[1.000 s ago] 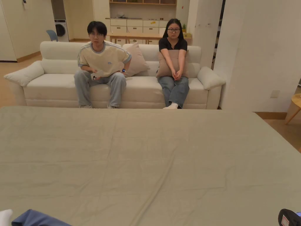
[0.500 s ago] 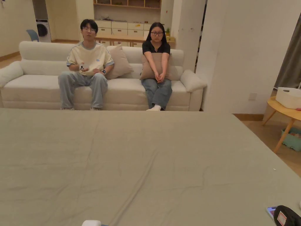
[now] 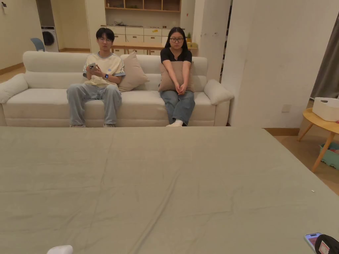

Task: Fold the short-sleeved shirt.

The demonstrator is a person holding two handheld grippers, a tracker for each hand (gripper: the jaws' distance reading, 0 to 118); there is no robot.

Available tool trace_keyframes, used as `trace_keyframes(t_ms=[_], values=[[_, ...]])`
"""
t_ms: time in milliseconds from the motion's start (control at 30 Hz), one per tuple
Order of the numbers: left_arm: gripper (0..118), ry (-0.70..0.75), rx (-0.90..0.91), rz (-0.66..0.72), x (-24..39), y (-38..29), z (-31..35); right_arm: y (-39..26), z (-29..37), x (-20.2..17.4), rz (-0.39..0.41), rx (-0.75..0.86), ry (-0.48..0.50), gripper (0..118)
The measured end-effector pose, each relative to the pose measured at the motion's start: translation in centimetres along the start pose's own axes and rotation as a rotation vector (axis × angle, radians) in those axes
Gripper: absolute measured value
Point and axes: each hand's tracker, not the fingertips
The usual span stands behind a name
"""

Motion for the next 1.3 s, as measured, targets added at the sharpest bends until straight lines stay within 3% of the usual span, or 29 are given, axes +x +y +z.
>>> trace_keyframes(t_ms=[133, 167, 200, 267, 367, 567, 767, 1000, 1100, 1167, 1300], values=[[45, 0.104, 0.079, -0.052, -0.8, -0.6, -0.4, -0.3, -0.2, -0.7, 0.001, -0.01, 0.024, 0], [0, 0.177, 0.072, -0.115, -0.8, -1.2, -1.9, -0.4, -0.2, -0.9, 0.0, -0.011, 0.028, 0], [0, 0.237, 0.015, -0.079, -1.7, -1.5, -3.2, -0.4, -0.2, -1.1, 0.001, -0.013, 0.033, 0], [0, 0.148, -0.127, -0.032, -3.2, -2.4, -6.2, -0.4, -0.1, -1.2, 0.007, -0.014, 0.044, 0], [0, 0.212, -0.252, 0.011, -2.9, -4.0, -10.3, -0.2, -0.1, -1.2, 0.019, -0.013, 0.047, 0], [0, 0.063, -0.41, 0.118, 2.1, -6.7, -14.5, 0.0, -0.3, -0.5, 0.015, -0.026, 0.021, 0], [0, 0.04, -0.399, 0.027, 9.4, -9.2, -17.1, -0.5, -0.4, -0.5, 0.01, -0.04, 0.02, 0], [0, 0.022, -0.391, 0.03, 10.4, -9.1, -16.9, -0.4, -0.4, -1.3, 0.023, -0.037, 0.041, 0], [0, -0.134, -0.249, 0.09, 9.3, -6.3, -12.3, -0.3, -0.5, -1.5, 0.025, -0.032, 0.053, 0], [0, -0.186, -0.093, 0.025, 8.7, -3.9, -7.4, -0.1, -0.6, -1.7, 0.03, -0.026, 0.063, 0], [0, -0.153, 0.283, -0.136, 6.1, 0.0, 6.0, 0.2, -0.4, -2.5, 0.087, 0.011, 0.063, 0]])
